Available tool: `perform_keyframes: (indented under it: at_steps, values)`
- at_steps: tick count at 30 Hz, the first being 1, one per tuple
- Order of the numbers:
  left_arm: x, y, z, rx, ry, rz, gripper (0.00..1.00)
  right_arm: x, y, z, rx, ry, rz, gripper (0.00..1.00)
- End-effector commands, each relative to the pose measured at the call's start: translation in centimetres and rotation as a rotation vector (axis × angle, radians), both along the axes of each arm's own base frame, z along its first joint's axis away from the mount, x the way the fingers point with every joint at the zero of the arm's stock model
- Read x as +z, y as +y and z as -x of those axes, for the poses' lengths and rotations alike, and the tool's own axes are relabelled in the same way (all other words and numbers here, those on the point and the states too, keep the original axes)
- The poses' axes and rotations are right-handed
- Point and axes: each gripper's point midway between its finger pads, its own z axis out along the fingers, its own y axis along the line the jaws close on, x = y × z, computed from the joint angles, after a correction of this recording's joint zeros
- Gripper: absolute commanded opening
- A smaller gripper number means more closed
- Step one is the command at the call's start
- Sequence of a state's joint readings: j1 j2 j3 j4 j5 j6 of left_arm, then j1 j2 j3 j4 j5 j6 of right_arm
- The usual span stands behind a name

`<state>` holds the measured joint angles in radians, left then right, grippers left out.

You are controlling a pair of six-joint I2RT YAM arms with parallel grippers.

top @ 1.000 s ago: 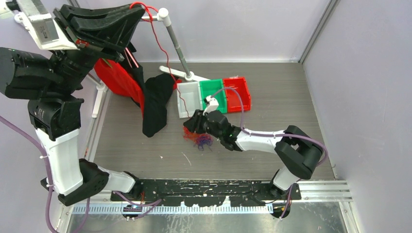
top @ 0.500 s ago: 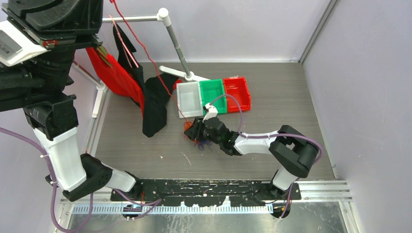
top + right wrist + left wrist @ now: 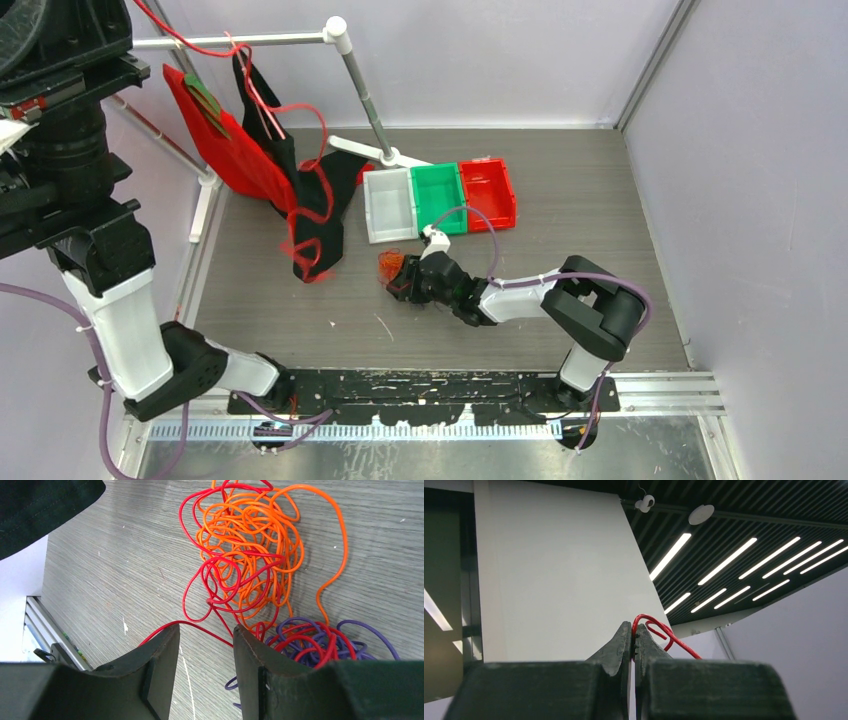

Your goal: Untangle the cables

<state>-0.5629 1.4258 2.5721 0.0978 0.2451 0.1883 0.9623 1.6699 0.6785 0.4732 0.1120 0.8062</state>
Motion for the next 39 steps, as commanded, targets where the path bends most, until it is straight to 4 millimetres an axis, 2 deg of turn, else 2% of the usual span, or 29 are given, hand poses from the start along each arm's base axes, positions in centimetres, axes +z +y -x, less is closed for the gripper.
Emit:
perform_keyframes:
  at_steps: [1, 4, 11, 18, 20, 23, 28, 33, 35, 39]
  values:
    - [-0.8, -0.4, 0.7, -0.015, -0.004, -0.041, 0.0, 1.9, 0.5, -0.5, -0.021, -0.026, -0.046, 0.49]
    - [-1.8, -1.3, -0.2, -0.031, 0.036, -0.082, 0.0, 4.6, 1.0, -0.5, 0.002, -0.055, -0.083, 0.52]
    - [-2.6, -2.0, -0.9, -0.033, 0.069, -0.119, 0.0, 13.4, 1.0, 0.1, 0.073, -0.173, -0.147, 0.71]
    - [-3.6, -3.0, -1.0, -0.067, 0.095, -0.168, 0.0, 20.8, 0.0, 1.8, 0.185, -0.315, -0.162, 0.88]
    - [-4.0, -3.5, -1.3, -0.083, 0.109, -0.188, 0.0, 23.4, -0.3, 2.7, 0.238, -0.371, -0.175, 0.91]
    - [-5.0, -4.4, -2.0, -0.105, 0.139, -0.22, 0.0, 25.7, -0.8, 3.8, 0.311, -0.451, -0.168, 0.92]
    - [-5.6, -5.1, -2.9, -0.117, 0.161, -0.236, 0.0, 26.2, -2.0, 3.7, 0.307, -0.473, -0.1, 0.91]
    - [-5.4, -5.3, -3.1, -0.113, 0.155, -0.237, 0.0, 24.5, -2.9, 4.0, 0.291, -0.436, -0.076, 0.89]
    - [-5.3, -5.3, -3.1, -0.11, 0.151, -0.237, 0.0, 22.4, -3.7, 4.0, 0.276, -0.401, -0.02, 0.87]
    - [-5.2, -5.3, -3.1, -0.107, 0.145, -0.24, 0.0, 15.3, -7.1, 2.9, 0.176, -0.23, 0.274, 0.87]
